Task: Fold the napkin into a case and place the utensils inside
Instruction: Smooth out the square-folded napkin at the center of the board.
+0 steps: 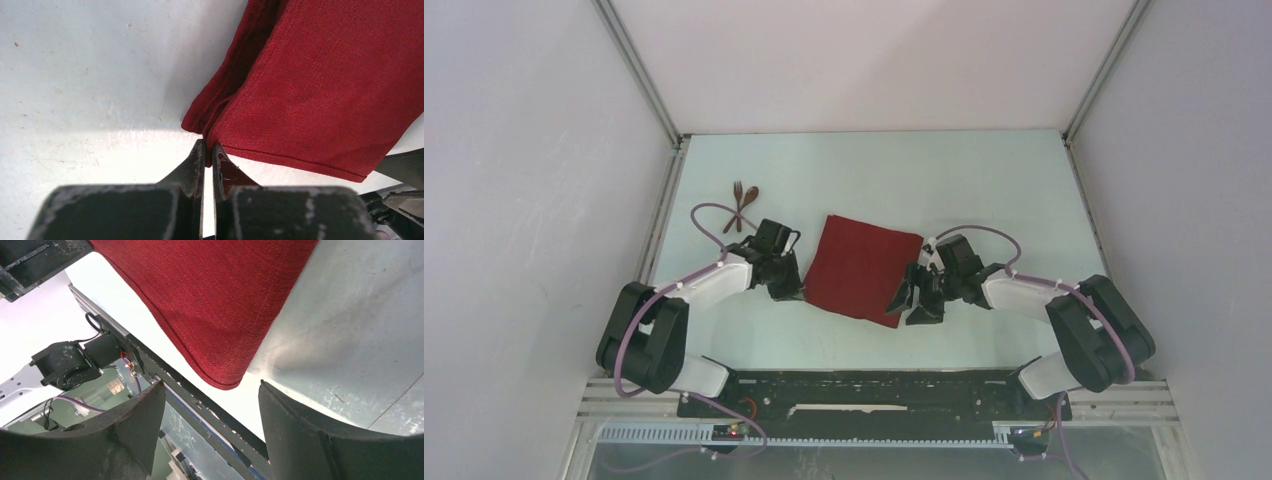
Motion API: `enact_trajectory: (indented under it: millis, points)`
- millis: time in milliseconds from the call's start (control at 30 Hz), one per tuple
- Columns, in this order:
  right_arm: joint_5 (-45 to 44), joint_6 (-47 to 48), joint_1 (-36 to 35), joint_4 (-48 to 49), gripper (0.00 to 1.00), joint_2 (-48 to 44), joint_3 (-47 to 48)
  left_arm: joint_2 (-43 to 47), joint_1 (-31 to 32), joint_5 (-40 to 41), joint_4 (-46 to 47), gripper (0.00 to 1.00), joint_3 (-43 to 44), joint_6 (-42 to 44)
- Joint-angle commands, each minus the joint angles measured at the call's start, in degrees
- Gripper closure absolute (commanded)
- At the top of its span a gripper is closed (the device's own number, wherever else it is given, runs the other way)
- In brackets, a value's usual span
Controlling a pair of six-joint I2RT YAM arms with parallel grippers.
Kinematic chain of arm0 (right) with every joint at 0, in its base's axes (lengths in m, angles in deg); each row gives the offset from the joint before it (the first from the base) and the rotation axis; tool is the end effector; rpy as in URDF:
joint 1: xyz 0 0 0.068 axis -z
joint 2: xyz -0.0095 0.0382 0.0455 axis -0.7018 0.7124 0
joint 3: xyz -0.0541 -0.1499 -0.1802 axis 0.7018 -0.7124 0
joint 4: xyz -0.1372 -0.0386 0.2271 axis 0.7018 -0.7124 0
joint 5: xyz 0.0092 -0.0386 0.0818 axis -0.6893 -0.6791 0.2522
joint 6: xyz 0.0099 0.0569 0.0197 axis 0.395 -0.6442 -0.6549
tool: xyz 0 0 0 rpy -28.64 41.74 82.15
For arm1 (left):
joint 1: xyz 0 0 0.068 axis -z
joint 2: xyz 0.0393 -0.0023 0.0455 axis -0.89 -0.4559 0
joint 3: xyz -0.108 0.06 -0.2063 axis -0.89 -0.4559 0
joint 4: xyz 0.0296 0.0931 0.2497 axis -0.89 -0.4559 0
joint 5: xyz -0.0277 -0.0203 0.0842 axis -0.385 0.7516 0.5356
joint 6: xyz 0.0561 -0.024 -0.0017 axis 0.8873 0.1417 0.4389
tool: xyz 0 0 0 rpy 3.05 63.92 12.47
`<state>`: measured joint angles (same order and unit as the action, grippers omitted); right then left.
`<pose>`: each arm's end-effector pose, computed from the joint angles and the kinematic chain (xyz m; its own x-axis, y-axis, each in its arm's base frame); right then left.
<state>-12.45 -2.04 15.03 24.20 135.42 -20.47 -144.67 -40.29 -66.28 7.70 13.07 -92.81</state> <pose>0.2173 0.1530 0.0938 -0.9934 0.0949 -0.0642 0.0183 0.6846 0.7287 0.2425 -0.1073 0.1181 -0.9310 -0.2723 -0.2431 -0.1803 0.9220 -0.3425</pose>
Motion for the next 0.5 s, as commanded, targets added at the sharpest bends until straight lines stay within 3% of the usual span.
enact_trajectory:
  millis: [0,467]
  points:
    - [-0.01,0.9,-0.96,-0.09,0.24,-2.39,0.8,0.54,0.01,0.94,0.32,0.96,2.31,1.3]
    - [-0.51,1.52,-3.55,-3.47,0.23,-3.98,5.45,-2.08,-1.4,0.22,1.81,0.96,3.33,1.79]
